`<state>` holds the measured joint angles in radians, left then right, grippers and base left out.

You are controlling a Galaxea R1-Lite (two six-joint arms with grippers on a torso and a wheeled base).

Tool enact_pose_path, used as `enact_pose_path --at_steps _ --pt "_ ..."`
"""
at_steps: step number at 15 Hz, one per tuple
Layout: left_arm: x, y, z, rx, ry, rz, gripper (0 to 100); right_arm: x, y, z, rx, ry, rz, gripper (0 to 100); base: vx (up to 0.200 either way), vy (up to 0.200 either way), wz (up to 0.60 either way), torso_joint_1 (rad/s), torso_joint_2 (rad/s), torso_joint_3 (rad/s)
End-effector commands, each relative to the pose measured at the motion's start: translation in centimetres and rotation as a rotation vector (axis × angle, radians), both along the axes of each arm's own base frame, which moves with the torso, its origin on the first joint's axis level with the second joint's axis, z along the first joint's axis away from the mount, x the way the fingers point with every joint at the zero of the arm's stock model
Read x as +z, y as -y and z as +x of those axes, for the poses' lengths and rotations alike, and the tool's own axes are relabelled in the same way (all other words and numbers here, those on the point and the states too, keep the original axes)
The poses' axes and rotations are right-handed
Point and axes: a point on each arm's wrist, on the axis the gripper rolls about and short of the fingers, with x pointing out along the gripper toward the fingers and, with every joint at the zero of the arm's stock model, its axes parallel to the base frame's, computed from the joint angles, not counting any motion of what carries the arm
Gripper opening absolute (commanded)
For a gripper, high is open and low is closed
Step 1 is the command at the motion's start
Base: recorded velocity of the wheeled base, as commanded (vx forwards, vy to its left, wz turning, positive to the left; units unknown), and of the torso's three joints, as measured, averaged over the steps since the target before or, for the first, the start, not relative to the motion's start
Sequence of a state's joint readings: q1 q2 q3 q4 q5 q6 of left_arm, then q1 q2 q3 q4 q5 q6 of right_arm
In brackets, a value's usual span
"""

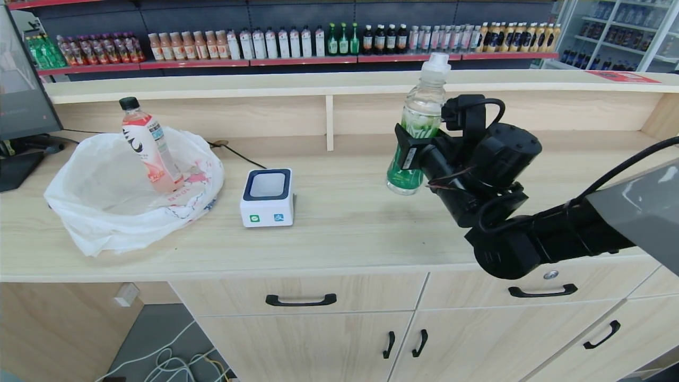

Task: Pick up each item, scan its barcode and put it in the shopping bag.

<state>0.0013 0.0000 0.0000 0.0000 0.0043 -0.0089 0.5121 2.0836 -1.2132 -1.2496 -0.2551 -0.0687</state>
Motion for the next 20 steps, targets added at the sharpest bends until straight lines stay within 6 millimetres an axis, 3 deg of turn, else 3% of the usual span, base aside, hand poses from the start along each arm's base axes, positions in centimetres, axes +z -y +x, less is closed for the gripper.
enact_pose_path --at_steps 1,5,9,15,20 --pt "0.0 0.0 0.0 0.001 0.0 -0.002 100 1.9 0.4 -2.3 0.019 0.025 0.014 0 0.0 0.0 0.0 0.0 0.0 0.0" --pt "0.0 0.0 0.0 0.001 0.0 -0.002 100 2.7 0.0 -6.4 0.081 0.016 0.014 0 0.0 0.0 0.0 0.0 0.0 0.0" --pt "0.0 0.0 0.0 0.001 0.0 -0.002 100 1.2 1.1 -8.8 0.096 0.023 0.008 0 0.0 0.0 0.0 0.0 0.0 0.0" --pt "0.0 0.0 0.0 0.001 0.0 -0.002 100 0.8 1.6 -12.6 0.152 0.018 0.013 0 0.0 0.0 0.0 0.0 0.0 0.0" --pt "0.0 0.0 0.0 0.001 0.0 -0.002 100 -0.4 0.1 -16.4 0.277 0.03 0.031 0 0.0 0.0 0.0 0.0 0.0 0.0"
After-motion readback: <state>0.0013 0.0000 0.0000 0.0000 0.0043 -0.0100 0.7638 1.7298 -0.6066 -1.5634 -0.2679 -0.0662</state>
